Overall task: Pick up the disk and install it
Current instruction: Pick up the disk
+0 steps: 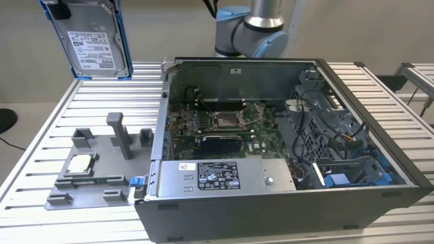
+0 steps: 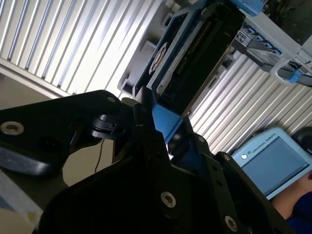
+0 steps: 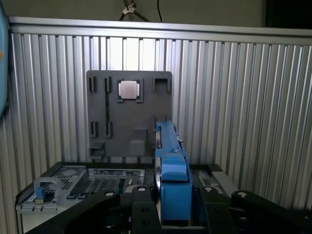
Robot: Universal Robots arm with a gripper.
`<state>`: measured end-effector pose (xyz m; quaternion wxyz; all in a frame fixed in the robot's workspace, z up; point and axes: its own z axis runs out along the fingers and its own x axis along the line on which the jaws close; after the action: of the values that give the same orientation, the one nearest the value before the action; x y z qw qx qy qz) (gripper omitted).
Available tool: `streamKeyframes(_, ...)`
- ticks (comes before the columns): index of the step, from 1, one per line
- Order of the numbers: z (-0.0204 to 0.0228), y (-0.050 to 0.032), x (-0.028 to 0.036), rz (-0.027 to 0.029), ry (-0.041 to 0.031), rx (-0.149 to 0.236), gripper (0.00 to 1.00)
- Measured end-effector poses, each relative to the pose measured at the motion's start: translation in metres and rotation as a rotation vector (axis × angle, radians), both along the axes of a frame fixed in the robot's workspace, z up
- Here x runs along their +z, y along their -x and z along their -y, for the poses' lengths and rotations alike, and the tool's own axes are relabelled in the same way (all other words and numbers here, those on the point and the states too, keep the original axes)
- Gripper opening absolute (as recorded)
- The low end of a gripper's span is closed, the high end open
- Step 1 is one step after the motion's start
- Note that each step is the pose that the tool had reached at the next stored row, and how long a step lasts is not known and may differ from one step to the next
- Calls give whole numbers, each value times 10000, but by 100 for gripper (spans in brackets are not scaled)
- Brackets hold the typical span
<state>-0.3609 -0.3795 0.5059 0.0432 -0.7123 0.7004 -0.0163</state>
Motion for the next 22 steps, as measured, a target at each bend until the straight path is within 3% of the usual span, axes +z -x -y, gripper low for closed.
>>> streamKeyframes(14,0,-207,0,-1,0,0,0)
streamKeyframes(22,0,-422,0,-1,0,2,0)
